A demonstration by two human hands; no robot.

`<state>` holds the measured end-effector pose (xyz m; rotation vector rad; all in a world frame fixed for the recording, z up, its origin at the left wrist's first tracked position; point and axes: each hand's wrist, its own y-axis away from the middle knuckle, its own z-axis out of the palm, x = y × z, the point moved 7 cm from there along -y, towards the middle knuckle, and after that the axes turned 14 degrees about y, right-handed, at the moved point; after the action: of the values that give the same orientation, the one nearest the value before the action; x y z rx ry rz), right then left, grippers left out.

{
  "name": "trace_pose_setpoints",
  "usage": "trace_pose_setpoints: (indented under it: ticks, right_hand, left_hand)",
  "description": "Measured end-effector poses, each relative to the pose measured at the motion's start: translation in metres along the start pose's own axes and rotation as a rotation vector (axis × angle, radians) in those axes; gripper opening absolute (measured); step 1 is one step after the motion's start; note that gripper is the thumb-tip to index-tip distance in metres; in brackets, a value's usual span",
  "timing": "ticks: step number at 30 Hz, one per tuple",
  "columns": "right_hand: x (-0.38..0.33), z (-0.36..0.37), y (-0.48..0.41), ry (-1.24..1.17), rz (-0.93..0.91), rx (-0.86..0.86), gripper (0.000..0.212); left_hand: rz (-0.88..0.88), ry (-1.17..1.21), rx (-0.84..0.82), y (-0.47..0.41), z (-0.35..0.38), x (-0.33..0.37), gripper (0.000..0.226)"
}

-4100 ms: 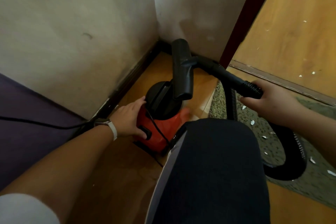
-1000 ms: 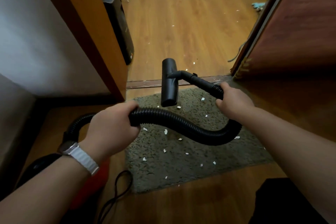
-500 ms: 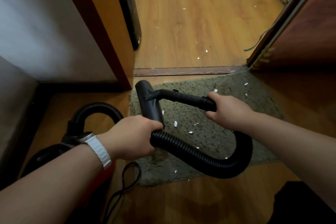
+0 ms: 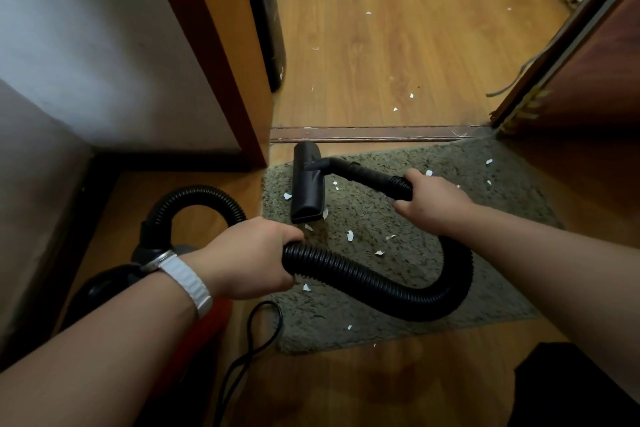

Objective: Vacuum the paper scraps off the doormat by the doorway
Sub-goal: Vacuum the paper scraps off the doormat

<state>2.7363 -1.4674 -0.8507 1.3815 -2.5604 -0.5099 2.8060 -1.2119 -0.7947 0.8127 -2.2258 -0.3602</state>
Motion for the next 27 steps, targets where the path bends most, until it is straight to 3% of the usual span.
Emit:
trace_pose_setpoints:
  ticks: [6, 14, 20, 27]
  right_hand:
    - [-0.013, 0.018, -0.023, -0.022, 0.009, -0.053, 0.029]
    - [-0.034, 0.034, -0.041, -0.065, -0.023, -0.246, 0.025]
    - [-0.029, 0.031, -0.047, -0.123, -0.041, -0.212, 0.026]
    - [-0.032, 0.027, -0.044, 0.007, -0.11, -0.115, 0.019]
  left_hand:
    - [-0.056, 0.005, -0.015, 0.0, -0.003, -0.017, 0.015]
    - [-0.099, 0.121, -0.021, -0.007, -0.01, -0.032, 0.018]
    - [-0.083, 0.135, -0.018, -0.02, -0.011, -0.036, 0.02]
    - [-0.066, 0.066, -0.051, -0.034, -0.006, -0.027, 0.015]
